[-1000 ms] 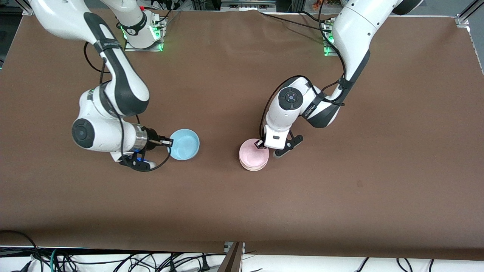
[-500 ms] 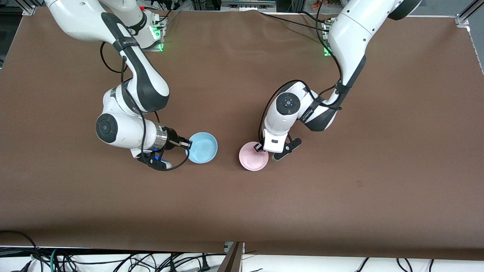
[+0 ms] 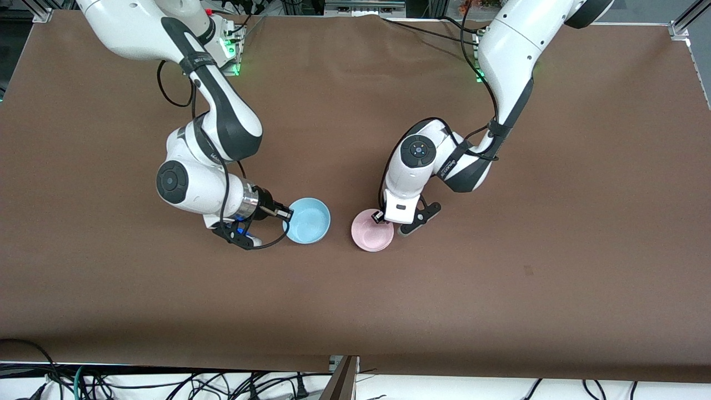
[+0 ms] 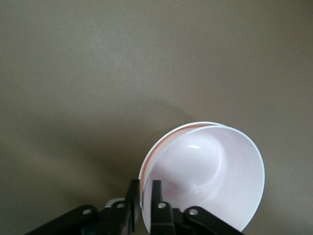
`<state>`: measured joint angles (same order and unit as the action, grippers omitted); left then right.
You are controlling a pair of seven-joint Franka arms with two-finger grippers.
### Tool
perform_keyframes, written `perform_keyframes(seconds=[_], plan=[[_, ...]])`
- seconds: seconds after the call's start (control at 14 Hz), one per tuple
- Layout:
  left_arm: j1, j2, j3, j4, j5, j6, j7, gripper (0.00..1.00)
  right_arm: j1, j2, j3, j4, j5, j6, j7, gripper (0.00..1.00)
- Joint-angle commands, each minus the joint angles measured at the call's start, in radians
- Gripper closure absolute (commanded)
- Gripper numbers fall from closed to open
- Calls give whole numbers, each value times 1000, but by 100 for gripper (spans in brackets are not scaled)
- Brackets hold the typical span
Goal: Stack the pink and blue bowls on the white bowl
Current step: 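Release the pink bowl while the right gripper carries the blue bowl toward it, then lower the blue bowl onto the pink bowl while the left gripper withdraws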
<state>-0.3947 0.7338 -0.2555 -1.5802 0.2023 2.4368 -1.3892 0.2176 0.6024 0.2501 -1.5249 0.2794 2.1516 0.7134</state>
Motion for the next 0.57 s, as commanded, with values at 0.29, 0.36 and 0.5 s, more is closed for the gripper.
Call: perform_keyframes(seconds=[0.29, 0.36, 0.5], plan=[[-3, -5, 10, 127, 34, -120, -13, 20, 86, 85, 0, 114, 14, 63, 195, 100], [-1, -4, 9, 181, 32, -196, -2, 20, 95, 88, 0, 114, 12, 86, 208, 100], [11, -5, 9, 276, 20, -354, 38, 16, 106, 97, 0, 114, 12, 114, 219, 100]])
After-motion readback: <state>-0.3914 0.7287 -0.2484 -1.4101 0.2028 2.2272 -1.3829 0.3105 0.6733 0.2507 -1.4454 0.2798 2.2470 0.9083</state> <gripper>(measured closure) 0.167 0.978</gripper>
